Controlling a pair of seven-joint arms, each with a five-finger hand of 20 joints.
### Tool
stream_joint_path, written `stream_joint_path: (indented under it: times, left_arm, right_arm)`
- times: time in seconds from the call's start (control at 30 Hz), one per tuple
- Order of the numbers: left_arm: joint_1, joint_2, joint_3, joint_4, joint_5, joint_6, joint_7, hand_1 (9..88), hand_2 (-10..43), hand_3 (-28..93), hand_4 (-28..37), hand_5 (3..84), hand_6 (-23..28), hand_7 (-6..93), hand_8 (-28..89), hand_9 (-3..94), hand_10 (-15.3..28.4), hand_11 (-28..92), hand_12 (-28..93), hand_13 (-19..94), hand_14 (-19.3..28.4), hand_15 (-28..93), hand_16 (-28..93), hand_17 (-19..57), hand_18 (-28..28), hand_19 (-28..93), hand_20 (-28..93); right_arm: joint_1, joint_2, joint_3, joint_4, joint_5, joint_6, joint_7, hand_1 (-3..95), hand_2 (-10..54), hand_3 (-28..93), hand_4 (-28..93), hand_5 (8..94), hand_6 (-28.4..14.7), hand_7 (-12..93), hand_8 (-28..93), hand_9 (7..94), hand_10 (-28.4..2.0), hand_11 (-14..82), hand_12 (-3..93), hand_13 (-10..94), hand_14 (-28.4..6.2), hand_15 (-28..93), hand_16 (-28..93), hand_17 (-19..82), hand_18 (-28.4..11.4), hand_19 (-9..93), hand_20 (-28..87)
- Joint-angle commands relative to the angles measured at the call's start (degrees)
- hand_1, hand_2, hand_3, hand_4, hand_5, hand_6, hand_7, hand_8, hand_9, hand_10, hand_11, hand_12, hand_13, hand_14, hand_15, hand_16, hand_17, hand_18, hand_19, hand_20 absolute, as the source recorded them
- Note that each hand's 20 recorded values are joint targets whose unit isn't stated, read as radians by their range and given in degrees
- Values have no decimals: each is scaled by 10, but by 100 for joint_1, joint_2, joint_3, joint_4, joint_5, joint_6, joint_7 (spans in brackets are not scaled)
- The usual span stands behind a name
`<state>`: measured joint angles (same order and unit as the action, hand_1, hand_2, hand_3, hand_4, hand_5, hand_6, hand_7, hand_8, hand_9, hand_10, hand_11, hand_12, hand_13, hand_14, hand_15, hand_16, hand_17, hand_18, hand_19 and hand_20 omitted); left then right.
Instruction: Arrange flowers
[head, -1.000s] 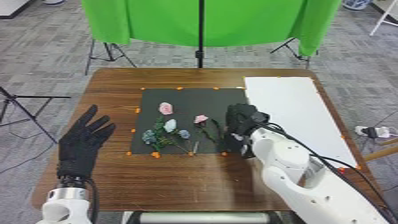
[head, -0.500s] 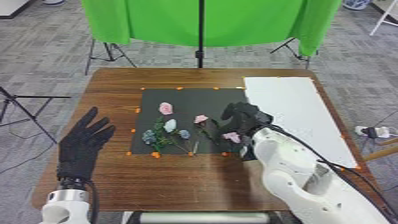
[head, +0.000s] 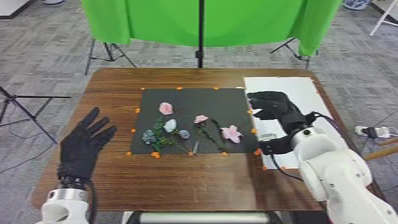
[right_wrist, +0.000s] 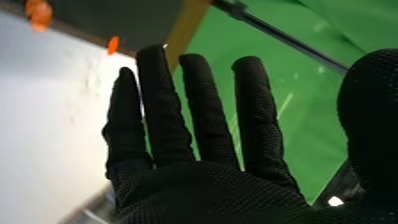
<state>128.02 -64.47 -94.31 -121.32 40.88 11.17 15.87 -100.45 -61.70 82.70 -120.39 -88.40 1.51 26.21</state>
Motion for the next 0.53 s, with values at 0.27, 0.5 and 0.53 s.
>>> stream_joint_path:
  times: [0.27, 0.5, 0.53]
  left_arm:
    - [-204, 29, 251, 263, 111, 33, 132, 202, 68, 780, -283, 317, 20, 128, -118, 293, 132, 155, 95, 232, 189, 315, -38, -93, 243, 461, 109]
    - [-214, 59, 311, 252, 96, 40, 97, 201, 65, 783, -283, 307, 13, 134, -119, 283, 126, 145, 95, 220, 183, 295, -28, -99, 238, 448, 97]
    - [-209, 35, 302, 256, 111, 21, 58, 202, 65, 783, -283, 306, 14, 134, -119, 284, 126, 146, 95, 220, 184, 296, -27, -99, 238, 449, 97]
  right_arm:
    - [-617, -496, 737, 501, 3066, -122, -1257, 178, 19, 736, -283, 380, 43, 115, -117, 395, -132, 41, 120, 315, -206, 91, 186, 48, -254, 415, 142]
    - [-850, -448, 792, 539, 3209, 69, -1712, 152, 38, 763, -283, 371, 47, 128, -123, 372, -105, 41, 120, 231, -159, 44, 208, 23, -238, 377, 113]
    - [-886, -414, 763, 531, 3210, 178, -1805, 150, 41, 766, -283, 372, 47, 129, -124, 374, -104, 42, 120, 230, -158, 42, 211, 23, -238, 377, 114]
